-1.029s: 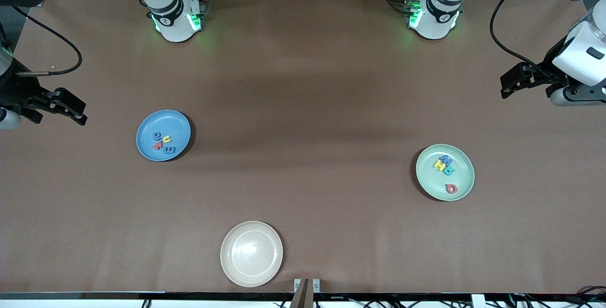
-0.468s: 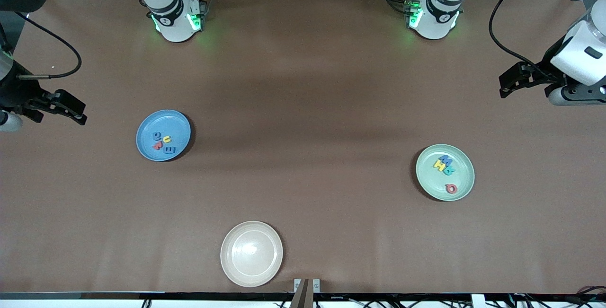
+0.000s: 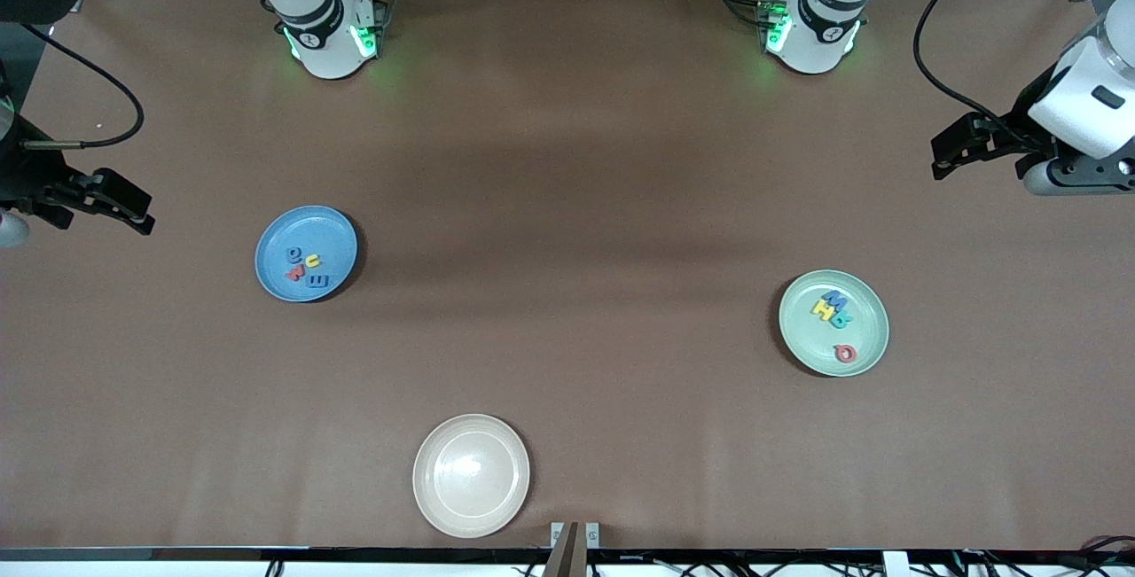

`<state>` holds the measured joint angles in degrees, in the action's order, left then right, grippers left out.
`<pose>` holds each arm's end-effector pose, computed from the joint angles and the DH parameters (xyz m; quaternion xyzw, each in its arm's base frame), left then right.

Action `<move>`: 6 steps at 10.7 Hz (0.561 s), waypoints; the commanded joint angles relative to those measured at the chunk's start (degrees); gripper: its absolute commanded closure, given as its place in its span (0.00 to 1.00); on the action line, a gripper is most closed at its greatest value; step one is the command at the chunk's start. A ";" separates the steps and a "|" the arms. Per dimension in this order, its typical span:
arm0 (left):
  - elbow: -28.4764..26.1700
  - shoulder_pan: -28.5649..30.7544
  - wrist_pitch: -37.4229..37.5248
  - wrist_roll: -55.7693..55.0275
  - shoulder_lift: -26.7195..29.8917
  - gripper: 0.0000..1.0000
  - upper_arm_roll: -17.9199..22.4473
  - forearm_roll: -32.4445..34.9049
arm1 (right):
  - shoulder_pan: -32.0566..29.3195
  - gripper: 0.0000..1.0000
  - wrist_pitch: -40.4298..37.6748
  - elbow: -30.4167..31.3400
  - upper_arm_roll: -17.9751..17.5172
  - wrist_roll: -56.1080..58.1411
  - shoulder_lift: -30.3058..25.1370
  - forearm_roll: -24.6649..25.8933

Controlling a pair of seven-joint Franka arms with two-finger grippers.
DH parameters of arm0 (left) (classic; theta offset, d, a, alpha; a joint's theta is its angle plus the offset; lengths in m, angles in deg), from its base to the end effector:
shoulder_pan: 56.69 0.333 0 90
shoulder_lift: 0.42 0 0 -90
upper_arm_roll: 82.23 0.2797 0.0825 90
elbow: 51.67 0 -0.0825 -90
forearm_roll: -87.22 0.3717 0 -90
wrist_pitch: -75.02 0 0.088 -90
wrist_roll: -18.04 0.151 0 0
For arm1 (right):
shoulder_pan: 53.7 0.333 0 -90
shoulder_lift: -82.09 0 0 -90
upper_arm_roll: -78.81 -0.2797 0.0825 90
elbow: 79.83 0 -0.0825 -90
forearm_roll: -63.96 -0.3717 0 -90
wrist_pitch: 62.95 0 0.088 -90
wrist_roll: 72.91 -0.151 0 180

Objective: Sort upper and lower case letters into plates

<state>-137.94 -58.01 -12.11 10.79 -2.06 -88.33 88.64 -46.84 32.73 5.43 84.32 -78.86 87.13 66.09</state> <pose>0.5408 -0.0659 0.5542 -0.9999 0.0009 0.0053 0.0116 0.5805 0.0104 0.5432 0.9979 -0.0387 0.0485 0.0197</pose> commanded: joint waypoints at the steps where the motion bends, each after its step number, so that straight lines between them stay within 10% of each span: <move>1: 0.84 0.09 1.52 0.22 0.50 0.00 0.30 -1.86 | -1.05 0.00 -0.32 0.69 -0.41 0.42 -1.52 -0.90; 6: 0.83 0.00 1.52 0.22 0.58 0.00 0.30 -1.77 | -1.93 0.00 -1.11 0.43 -0.33 0.59 -1.61 -1.17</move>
<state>-137.49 -58.07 -11.64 10.79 -2.00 -88.32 88.43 -48.00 32.29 5.38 84.35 -78.85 86.71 66.06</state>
